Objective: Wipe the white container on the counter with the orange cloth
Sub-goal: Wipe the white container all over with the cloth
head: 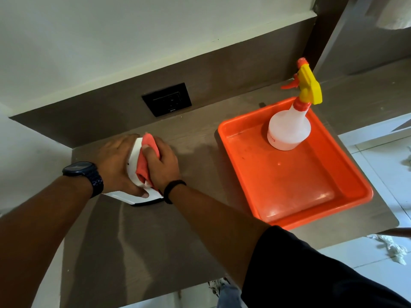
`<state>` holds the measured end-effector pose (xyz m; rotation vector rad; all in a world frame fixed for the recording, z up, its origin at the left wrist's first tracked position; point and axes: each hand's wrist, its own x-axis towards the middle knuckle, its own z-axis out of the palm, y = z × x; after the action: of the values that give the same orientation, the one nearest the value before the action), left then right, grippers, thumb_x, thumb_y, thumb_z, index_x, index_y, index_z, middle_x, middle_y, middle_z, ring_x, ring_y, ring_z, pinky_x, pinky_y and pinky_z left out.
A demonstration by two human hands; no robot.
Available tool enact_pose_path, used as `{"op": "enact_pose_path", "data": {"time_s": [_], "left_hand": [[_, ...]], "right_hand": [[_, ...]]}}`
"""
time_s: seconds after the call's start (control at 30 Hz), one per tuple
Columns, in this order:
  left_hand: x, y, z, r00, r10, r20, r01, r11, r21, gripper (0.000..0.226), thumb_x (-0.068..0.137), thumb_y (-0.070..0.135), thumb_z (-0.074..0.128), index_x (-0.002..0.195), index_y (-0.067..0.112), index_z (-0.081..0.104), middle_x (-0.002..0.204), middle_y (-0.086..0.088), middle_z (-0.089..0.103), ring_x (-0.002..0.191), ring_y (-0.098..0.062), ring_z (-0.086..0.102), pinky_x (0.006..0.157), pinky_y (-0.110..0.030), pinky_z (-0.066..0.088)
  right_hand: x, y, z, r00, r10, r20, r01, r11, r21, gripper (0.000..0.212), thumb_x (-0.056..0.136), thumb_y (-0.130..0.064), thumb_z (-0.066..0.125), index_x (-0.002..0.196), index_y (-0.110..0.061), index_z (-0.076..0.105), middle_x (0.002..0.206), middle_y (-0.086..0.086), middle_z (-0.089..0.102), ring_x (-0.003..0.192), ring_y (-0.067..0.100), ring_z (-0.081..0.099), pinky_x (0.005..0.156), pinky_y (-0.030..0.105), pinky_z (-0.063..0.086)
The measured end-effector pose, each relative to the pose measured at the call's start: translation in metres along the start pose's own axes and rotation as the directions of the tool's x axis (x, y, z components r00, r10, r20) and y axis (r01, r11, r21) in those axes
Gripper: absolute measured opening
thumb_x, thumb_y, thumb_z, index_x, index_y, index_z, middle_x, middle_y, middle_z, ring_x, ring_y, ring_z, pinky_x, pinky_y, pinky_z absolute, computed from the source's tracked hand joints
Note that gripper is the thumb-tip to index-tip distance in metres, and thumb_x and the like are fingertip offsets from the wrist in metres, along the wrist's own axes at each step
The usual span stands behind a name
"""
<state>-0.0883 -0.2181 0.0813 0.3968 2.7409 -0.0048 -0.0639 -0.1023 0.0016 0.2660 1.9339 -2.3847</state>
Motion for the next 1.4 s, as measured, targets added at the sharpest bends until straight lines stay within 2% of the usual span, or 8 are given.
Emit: {"op": "enact_pose_path", "data": {"time_s": [0.2, 0.33, 0.43, 0.63, 0.9, 1.1, 1.2, 1.4], "left_hand": [[0.0, 0.005, -0.001, 1.0, -0.004, 0.017, 0.003, 0.999, 0.041, 0.139, 0.028, 0.066, 0.088, 0.144, 0.02, 0.027, 0.146, -0.007, 0.043, 0.129, -0.031, 0.043, 0.108, -0.047, 0.038], [-0.002, 0.007, -0.001, 1.0, -0.01, -0.01, 0.01, 0.998, 0.063, 0.139, 0.028, 0.065, 0.089, 0.144, 0.019, 0.028, 0.144, -0.008, 0.046, 0.127, -0.031, 0.046, 0.104, -0.045, 0.04], [-0.002, 0.008, -0.003, 1.0, 0.011, -0.014, -0.01, 0.998, 0.055, 0.136, 0.027, 0.069, 0.085, 0.142, 0.02, 0.03, 0.142, -0.006, 0.048, 0.125, -0.029, 0.048, 0.103, -0.044, 0.043], [-0.002, 0.005, -0.003, 1.0, 0.015, 0.015, -0.016, 1.0, 0.021, 0.141, 0.029, 0.067, 0.087, 0.146, 0.018, 0.025, 0.149, -0.006, 0.039, 0.133, -0.028, 0.04, 0.111, -0.045, 0.035], [-0.001, 0.004, -0.001, 1.0, -0.004, 0.006, 0.004, 1.0, 0.007, 0.142, 0.027, 0.068, 0.086, 0.145, 0.018, 0.025, 0.148, -0.008, 0.041, 0.132, -0.03, 0.041, 0.11, -0.046, 0.036], [-0.001, 0.003, -0.002, 0.999, 0.032, -0.015, -0.032, 0.999, -0.038, 0.134, 0.026, 0.067, 0.085, 0.14, 0.021, 0.033, 0.139, -0.004, 0.048, 0.124, -0.026, 0.047, 0.105, -0.046, 0.04], [0.0, 0.002, 0.0, 1.0, 0.019, -0.005, -0.019, 0.999, -0.037, 0.136, 0.027, 0.067, 0.086, 0.143, 0.019, 0.031, 0.143, -0.005, 0.045, 0.128, -0.027, 0.044, 0.108, -0.046, 0.037], [0.002, -0.001, 0.003, 0.999, 0.027, -0.03, -0.029, 0.999, -0.038, 0.131, 0.025, 0.072, 0.079, 0.138, 0.025, 0.035, 0.137, -0.001, 0.049, 0.123, -0.026, 0.047, 0.103, -0.046, 0.04]], "right_hand": [[0.01, 0.001, -0.005, 0.985, 0.175, 0.009, -0.175, 0.984, -0.026, 0.041, 0.09, -0.041, 0.043, 0.123, -0.022, 0.058, 0.128, 0.007, 0.061, 0.116, 0.022, 0.055, 0.102, 0.038, 0.04], [-0.008, 0.009, -0.01, 0.963, 0.27, -0.014, -0.27, 0.962, -0.041, 0.041, 0.089, -0.045, 0.041, 0.112, -0.018, 0.061, 0.092, -0.005, 0.059, 0.092, 0.018, 0.057, 0.091, 0.039, 0.044], [-0.019, 0.012, -0.007, 0.968, 0.25, -0.023, -0.251, 0.967, -0.041, 0.039, 0.085, -0.05, 0.042, 0.109, -0.026, 0.061, 0.108, 0.001, 0.062, 0.104, 0.023, 0.058, 0.098, 0.049, 0.047], [0.003, -0.003, -0.005, 0.996, 0.084, 0.008, -0.083, 0.995, -0.051, 0.038, 0.091, -0.036, 0.047, 0.126, -0.026, 0.055, 0.128, 0.003, 0.061, 0.116, 0.02, 0.055, 0.101, 0.039, 0.044], [-0.006, 0.011, -0.012, 0.963, 0.267, -0.021, -0.268, 0.961, -0.067, 0.039, 0.09, -0.046, 0.039, 0.116, -0.026, 0.061, 0.092, -0.007, 0.056, 0.092, 0.018, 0.054, 0.084, 0.033, 0.04], [-0.007, 0.004, -0.004, 0.994, 0.105, -0.038, -0.107, 0.993, -0.048, 0.028, 0.088, -0.045, 0.045, 0.11, -0.036, 0.059, 0.093, -0.016, 0.059, 0.092, 0.008, 0.059, 0.086, 0.034, 0.051], [0.005, -0.006, -0.002, 0.997, 0.076, -0.033, -0.078, 0.995, -0.065, 0.028, 0.091, -0.041, 0.046, 0.109, -0.026, 0.061, 0.093, -0.011, 0.057, 0.094, 0.013, 0.056, 0.088, 0.033, 0.046], [0.0, -0.004, -0.009, 0.972, 0.223, -0.068, -0.232, 0.958, -0.167, 0.031, 0.087, -0.041, 0.04, 0.089, -0.021, 0.063, 0.092, 0.009, 0.066, 0.09, 0.029, 0.059, 0.083, 0.039, 0.047]]}}
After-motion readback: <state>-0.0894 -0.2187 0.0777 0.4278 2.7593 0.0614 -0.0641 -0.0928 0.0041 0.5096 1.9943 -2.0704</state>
